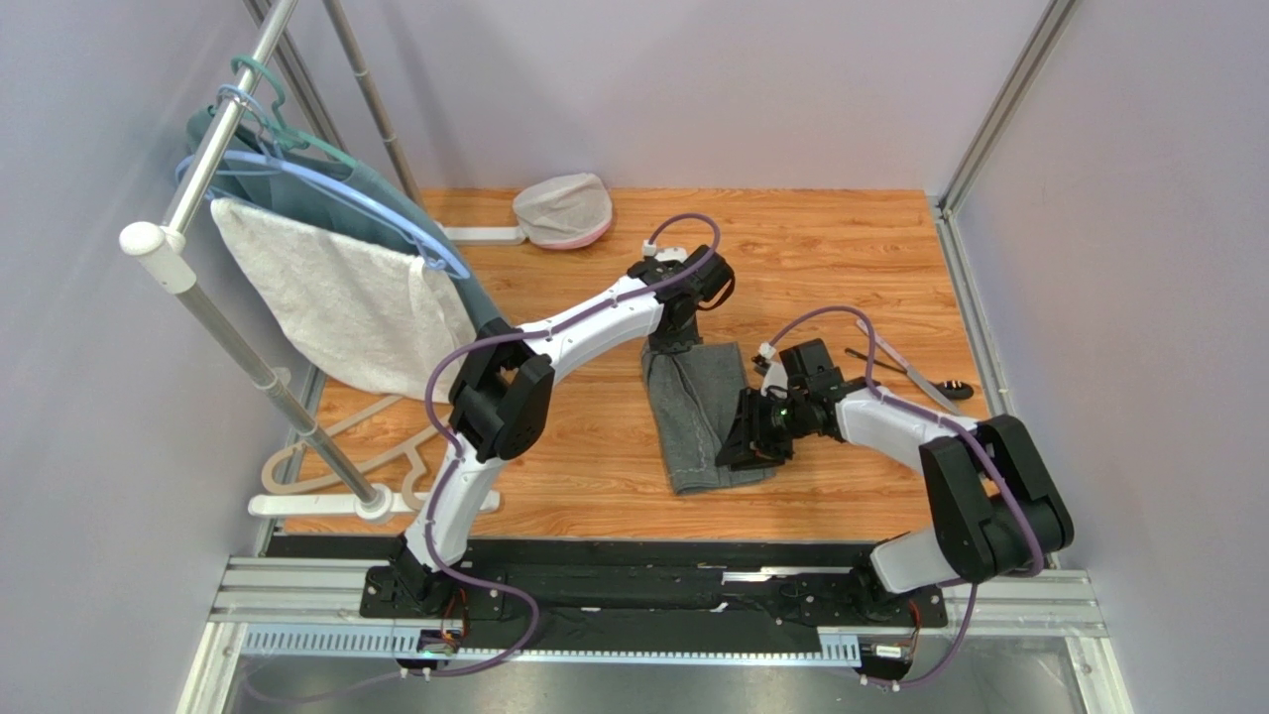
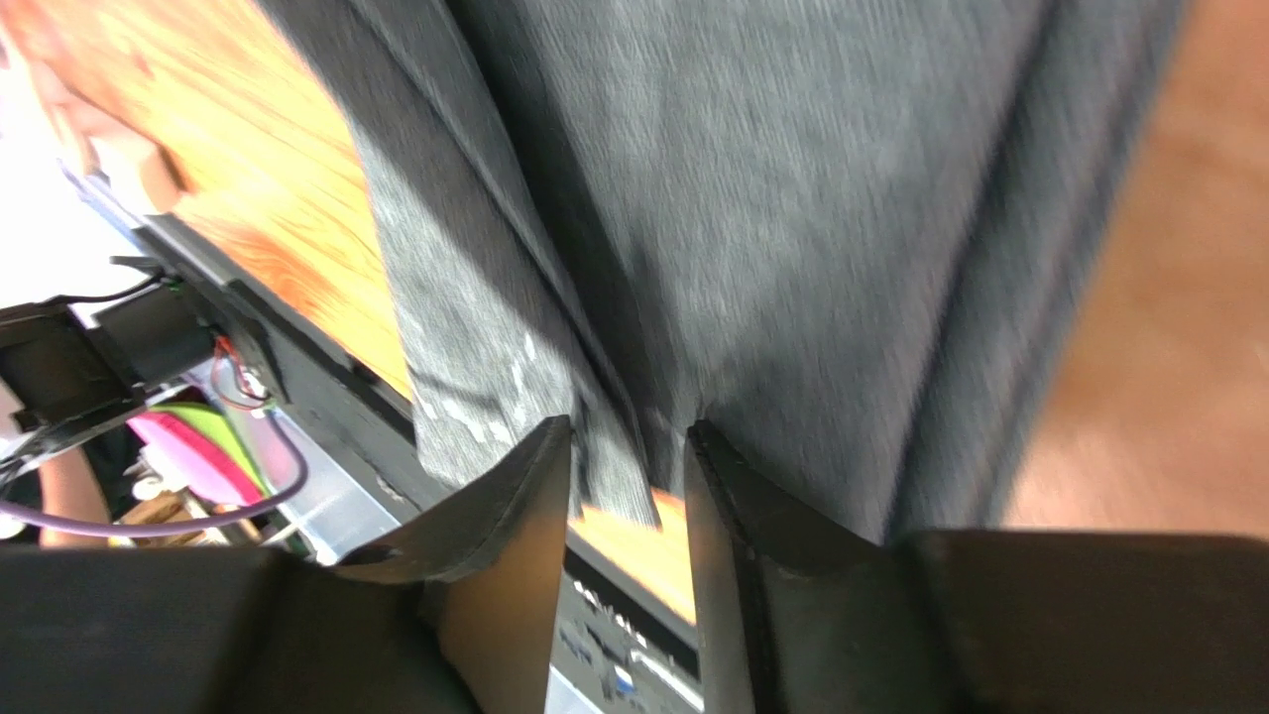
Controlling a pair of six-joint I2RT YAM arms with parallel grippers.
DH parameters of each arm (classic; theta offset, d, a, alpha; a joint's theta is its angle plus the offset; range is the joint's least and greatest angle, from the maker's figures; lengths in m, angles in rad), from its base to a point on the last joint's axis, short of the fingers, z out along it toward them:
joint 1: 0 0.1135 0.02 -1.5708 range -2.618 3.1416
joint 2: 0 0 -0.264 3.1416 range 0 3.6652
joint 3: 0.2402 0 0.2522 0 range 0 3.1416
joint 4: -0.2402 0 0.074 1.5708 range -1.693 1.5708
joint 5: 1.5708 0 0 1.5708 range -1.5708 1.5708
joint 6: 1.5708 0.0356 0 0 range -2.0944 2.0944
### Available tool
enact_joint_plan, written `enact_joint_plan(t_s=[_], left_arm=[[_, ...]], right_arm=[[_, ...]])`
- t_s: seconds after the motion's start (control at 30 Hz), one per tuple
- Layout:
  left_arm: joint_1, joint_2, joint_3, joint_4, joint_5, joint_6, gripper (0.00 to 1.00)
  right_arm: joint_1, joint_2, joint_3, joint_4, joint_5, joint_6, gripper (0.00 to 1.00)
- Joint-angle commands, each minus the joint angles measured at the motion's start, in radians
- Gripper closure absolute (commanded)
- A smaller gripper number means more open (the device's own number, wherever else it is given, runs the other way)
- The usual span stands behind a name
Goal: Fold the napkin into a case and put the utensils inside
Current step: Fold the lower triangle-folded napkin at the center of the board.
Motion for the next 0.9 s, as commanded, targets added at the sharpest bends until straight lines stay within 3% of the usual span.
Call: enact_joint_plan(t_s=[0.0, 0.17, 0.27, 0.47, 0.67, 0.87], left_arm=[[-0.002, 0.020, 0.052, 0.038, -0.032, 0.014, 1.00], [-0.008, 0.033, 0.054, 0.067, -0.012, 0.022, 1.00], [-0.010, 0.040, 0.055, 0.079, -0.009, 0.026, 1.00], [-0.010, 0.042, 0.054, 0.111, -0.001, 0.046, 1.00], [-0.010, 0.045, 0.037, 0.159, 0.004, 0.104, 1.00], [-0.008, 0.073, 0.068, 0.183, 0.011, 0.160, 0.99]], right_arm=[[0.002, -0.090, 0.074, -0.139, 0.086, -0.048, 0.60], [0.009, -0.136, 0.110, -0.212, 0.158, -0.082, 0.56], [0.015, -0.132, 0.106, -0.154, 0.097, -0.073, 0.55], [0.048, 0.012, 0.104, 0.088, -0.055, 0.005, 0.65], [0.054, 0.103, 0.164, 0.114, -0.024, -0.008, 0.73], [0.051, 0.149, 0.129, 0.122, 0.114, 0.024, 0.86]])
